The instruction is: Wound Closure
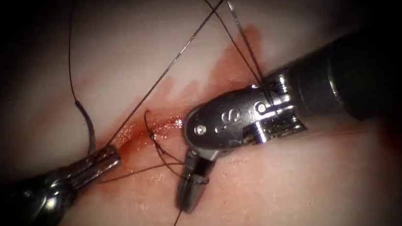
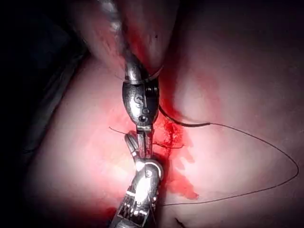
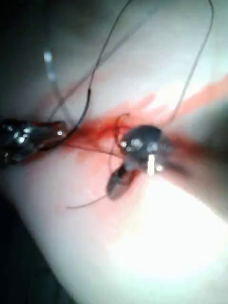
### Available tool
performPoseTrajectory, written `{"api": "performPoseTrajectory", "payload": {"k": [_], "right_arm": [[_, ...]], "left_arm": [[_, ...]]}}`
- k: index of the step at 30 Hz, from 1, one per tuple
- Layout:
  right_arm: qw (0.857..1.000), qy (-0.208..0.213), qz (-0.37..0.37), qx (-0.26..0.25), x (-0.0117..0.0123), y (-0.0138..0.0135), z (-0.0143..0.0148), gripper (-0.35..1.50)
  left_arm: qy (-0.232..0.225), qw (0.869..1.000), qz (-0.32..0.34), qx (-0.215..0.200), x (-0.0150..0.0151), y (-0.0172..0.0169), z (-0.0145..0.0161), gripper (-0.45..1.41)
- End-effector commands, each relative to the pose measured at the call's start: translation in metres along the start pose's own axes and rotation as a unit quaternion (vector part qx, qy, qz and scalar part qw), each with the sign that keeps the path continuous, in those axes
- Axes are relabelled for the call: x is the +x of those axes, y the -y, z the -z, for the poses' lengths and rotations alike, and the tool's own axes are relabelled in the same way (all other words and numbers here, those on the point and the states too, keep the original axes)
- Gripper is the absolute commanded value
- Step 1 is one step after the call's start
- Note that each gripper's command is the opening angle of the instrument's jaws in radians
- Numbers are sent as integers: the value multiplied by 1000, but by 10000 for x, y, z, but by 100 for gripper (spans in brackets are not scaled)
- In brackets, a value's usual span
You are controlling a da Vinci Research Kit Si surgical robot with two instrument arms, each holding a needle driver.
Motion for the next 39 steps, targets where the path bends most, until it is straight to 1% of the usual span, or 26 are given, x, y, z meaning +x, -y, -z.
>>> {"api": "performPoseTrajectory", "payload": {"k": [1,2,3,5,7,8,9,10,11,12,14,15,17,18,20,21,25,28,30,32,33,34,39], "right_arm": [[1000,-15,-2,-6,-5,1,5,-35],[1000,-21,-3,-11,-6,2,7,-35],[999,-40,-6,-31,-9,2,12,-35],[996,-71,-5,-50,-13,1,18,-35],[995,-79,-7,-54,-14,0,21,-35],[993,-98,-8,-70,-18,-3,28,-35],[993,-98,-8,-70,-18,-3,28,-35],[989,-118,-14,-91,-25,-11,42,-35],[987,-124,-16,-104,-27,-15,50,-35],[985,-127,-16,-116,-28,-21,58,-35],[984,-128,-18,-119,-28,-23,61,-35],[983,-129,-16,-126,-28,-30,67,-35],[983,-130,-17,-127,-27,-33,70,-35],[982,-131,-17,-132,-26,-40,75,-35],[982,-131,-15,-135,-25,-44,77,-35],[980,-134,-17,-143,-21,-57,84,-35],[978,-137,-19,-155,-15,-76,92,-35],[978,-137,-21,-158,-15,-81,95,-35],[977,-138,-23,-161,-17,-87,102,-35],[973,-144,-27,-180,-21,-92,114,-35],[973,-144,-27,-180,-21,-92,114,-35],[969,-154,-30,-192,-23,-97,121,-35],[961,-167,-37,-216,-26,-106,130,-35]], "left_arm": [[0,1000,2,6,-6,-5,0,-45],[0,1000,3,7,-5,-6,1,-45],[1,1000,10,7,-3,-10,4,-45],[-3,1000,18,6,-4,-16,8,-45],[-3,1000,21,6,-5,-18,9,-45],[-3,1000,23,5,-7,-25,12,-45],[-3,1000,23,5,-7,-25,12,-45],[-4,1000,25,5,-11,-32,14,-45],[-4,1000,24,5,-13,-38,16,-45],[-4,1000,29,3,-15,-46,19,-45],[-4,1000,29,2,-17,-50,21,-45],[-4,1000,30,1,-21,-60,26,-45],[-4,999,33,0,-22,-64,29,-45],[-4,999,35,-1,-25,-73,35,-45],[-4,999,34,-3,-25,-76,37,-45],[-4,999,36,-5,-28,-85,40,-45],[-5,999,40,-8,-33,-95,38,-45],[-5,999,46,-8,-34,-98,36,-45],[-5,999,50,-9,-39,-108,35,-45],[-5,999,52,-14,-46,-120,33,-45],[-5,999,52,-14,-46,-120,33,-45],[-2,998,56,-19,-51,-129,30,-45],[2,998,57,-25,-58,-142,24,-45]]}}
